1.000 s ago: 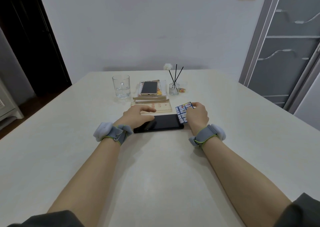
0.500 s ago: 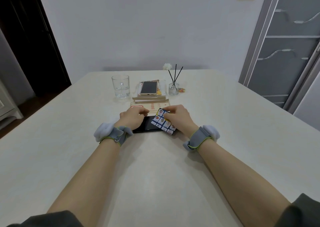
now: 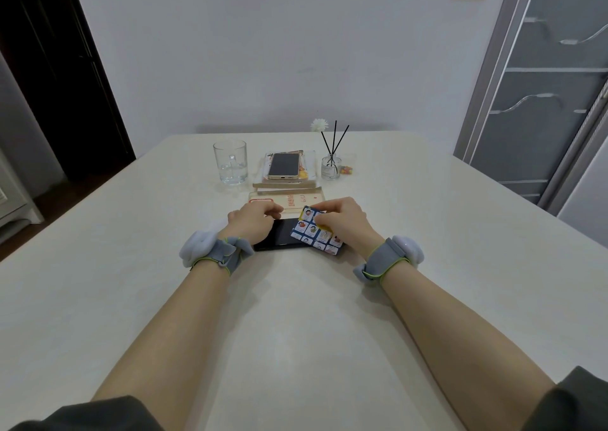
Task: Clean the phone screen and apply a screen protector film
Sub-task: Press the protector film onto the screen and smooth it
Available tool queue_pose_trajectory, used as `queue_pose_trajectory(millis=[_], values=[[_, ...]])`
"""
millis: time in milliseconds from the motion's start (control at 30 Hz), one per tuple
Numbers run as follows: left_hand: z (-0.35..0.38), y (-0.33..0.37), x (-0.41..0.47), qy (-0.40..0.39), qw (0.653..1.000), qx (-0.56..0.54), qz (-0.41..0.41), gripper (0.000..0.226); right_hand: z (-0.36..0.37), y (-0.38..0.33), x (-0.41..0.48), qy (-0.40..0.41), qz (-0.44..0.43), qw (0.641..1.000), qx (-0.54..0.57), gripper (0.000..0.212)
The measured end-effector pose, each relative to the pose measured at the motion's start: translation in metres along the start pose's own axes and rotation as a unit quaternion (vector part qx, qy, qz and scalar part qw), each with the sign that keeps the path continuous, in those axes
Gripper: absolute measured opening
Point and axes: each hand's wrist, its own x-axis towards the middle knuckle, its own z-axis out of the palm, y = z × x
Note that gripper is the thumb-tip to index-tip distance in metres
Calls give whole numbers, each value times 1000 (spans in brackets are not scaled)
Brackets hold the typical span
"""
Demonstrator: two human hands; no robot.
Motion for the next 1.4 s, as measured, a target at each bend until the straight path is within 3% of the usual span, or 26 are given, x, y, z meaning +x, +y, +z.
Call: queue_pose_trajectory(millis=[100,267,500,700,1067,1267,1400], values=[[1,0,1,0,1000,-1,1,46,0,-1,0,-24,-3,1000,8,30],[1,-1,2,3,1000,-5,-1,46,-5,1,-1,35,5,999,14,31],[3,-2,2,5,1000,-13,-4,47,-1,-3,-2,-10,-8,1000,-5,31],[4,-2,3,4,1000,-13,-6,48,-2,-3,-2,31,-16,999,-5,32],[4,-3,4,4,1000,1,-11,47,1,-2,0,-49,-28,998,16,29],[3,-3,4,-3,1000,4,-19,48,0,2,4,-16,-31,999,26,29],[2,-3,3,-5,1000,6,-19,48,3,4,4,-51,-45,997,28,28]])
